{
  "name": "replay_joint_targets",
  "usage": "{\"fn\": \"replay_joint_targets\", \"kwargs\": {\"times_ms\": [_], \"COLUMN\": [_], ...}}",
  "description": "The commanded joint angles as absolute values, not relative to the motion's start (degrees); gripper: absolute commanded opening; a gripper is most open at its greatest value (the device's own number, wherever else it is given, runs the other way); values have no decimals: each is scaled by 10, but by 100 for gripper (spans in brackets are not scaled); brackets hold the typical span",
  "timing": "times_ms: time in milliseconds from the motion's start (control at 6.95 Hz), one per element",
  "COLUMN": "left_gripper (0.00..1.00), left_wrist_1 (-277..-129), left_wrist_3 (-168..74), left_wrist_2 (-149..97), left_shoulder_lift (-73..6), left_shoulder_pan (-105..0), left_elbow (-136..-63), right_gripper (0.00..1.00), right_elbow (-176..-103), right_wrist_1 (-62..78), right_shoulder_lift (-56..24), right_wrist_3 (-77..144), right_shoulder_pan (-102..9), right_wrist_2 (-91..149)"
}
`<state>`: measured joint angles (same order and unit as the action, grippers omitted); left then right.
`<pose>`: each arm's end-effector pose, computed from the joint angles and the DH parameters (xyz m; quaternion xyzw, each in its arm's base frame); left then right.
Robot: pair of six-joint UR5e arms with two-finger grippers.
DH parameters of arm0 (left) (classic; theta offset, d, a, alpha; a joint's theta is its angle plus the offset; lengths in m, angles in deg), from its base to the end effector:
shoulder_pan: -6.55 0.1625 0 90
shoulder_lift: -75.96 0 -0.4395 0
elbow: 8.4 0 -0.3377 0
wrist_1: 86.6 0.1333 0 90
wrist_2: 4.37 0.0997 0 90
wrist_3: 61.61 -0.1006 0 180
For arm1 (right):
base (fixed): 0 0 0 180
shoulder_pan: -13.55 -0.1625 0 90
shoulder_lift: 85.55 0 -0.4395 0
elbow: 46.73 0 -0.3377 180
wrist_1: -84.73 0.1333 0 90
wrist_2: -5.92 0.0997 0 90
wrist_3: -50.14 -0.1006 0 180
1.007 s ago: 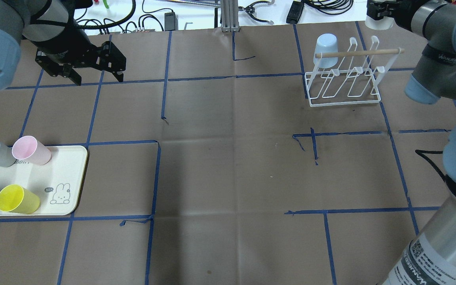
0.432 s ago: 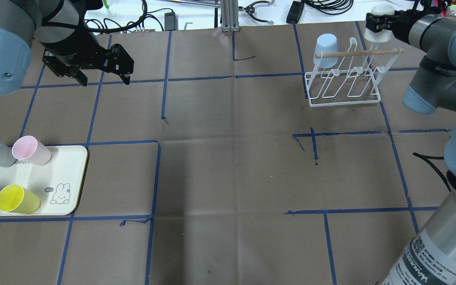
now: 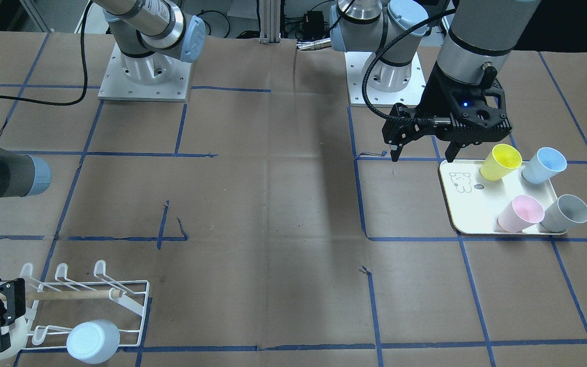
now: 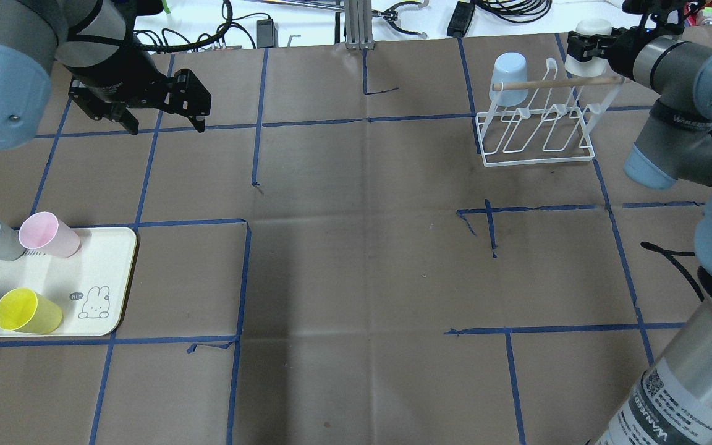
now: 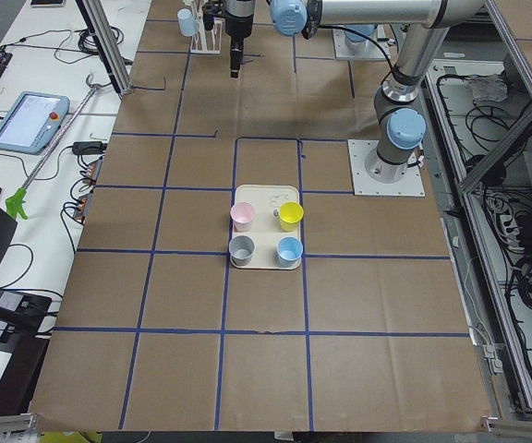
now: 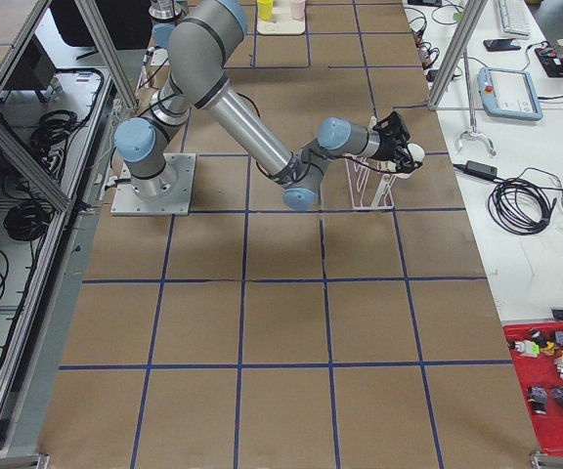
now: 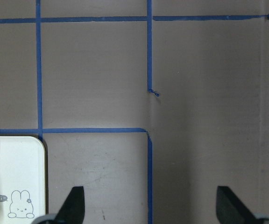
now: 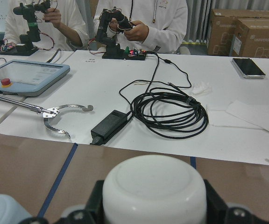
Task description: Transfer IKEA cup to right arm and place on rack
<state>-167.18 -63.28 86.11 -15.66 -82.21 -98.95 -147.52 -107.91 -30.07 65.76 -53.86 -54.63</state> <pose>-0.1224 -0.4642 0.5018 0.0035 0.9980 -0.0631 0.0058 -0.0672 -0.6372 0.3212 -0.0701 0.8545 -0.5114 0.0589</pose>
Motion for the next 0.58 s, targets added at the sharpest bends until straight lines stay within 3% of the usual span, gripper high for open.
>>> {"fn": "replay_joint_targets", "kwargs": {"times_ms": [0,432], "left_gripper": [100,100], "left_wrist_1": [-1668,-1665], "left_wrist_3": [-633,-632], "left_wrist_2": [856,857], "left_shoulder_lift": [-154,-151], "left_shoulder_pan": [-822,-821], "left_elbow": [-990,-989], "right_gripper": [99,100], "right_elbow": [-1484,-1477], "right_wrist_1": [-1075,-1069], "right_shoulder_lift": [-299,-289], "right_wrist_3": [646,646], "right_shoulder_pan": [-539,-539], "right_wrist_2": [-547,-545]}}
